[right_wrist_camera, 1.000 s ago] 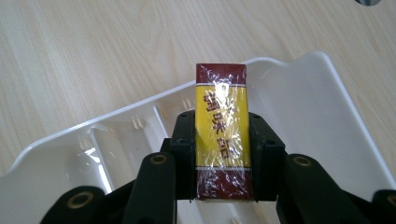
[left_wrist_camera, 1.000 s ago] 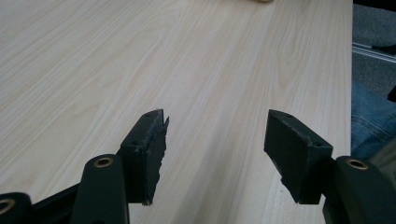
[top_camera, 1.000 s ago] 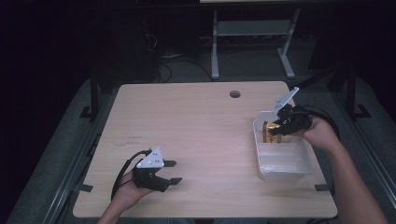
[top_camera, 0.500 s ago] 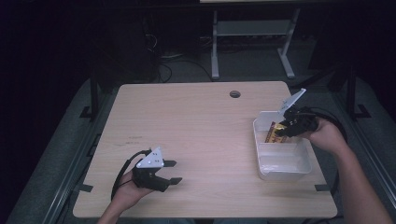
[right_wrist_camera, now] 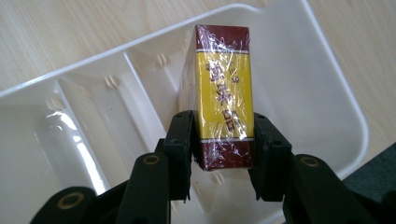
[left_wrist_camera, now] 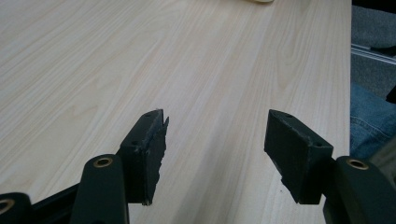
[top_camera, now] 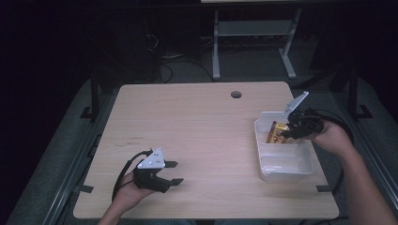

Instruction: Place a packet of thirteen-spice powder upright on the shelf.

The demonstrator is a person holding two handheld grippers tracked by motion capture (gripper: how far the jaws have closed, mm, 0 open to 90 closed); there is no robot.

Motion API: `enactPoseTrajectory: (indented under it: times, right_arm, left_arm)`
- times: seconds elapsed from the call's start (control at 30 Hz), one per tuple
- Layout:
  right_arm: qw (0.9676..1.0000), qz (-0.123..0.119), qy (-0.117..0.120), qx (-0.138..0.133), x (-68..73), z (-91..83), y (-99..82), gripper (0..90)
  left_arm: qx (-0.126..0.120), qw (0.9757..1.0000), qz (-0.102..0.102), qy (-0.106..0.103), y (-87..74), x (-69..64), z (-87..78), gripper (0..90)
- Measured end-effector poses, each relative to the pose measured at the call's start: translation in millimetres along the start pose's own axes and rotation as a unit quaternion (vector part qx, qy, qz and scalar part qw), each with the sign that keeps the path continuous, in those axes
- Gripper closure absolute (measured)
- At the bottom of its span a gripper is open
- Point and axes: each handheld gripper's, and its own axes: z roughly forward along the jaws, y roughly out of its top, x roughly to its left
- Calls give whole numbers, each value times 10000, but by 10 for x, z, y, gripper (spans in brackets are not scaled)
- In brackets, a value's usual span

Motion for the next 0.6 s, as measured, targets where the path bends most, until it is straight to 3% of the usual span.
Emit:
enactPoseTrajectory:
  times: [0.13, 0.23, 0.43, 0.6]
  right_arm:
    - [9998, -50, -174, 68, 8, -14, 28, 610]
    - [9998, 3, -222, -28, 1, -30, 3, 599]
    - [9988, 151, -121, -448, 1, -145, -76, 538]
    - [9952, 289, -5, -935, 24, -294, -158, 497]
  left_arm:
    - [-16, 10000, -19, 2, -4, 6, -8, 382]
    - [-18, 10000, -20, 3, -4, 3, -8, 382]
    - [2, 10000, -11, 13, -3, 4, -2, 381]
    - [-4, 10000, -35, 50, -7, 14, -13, 375]
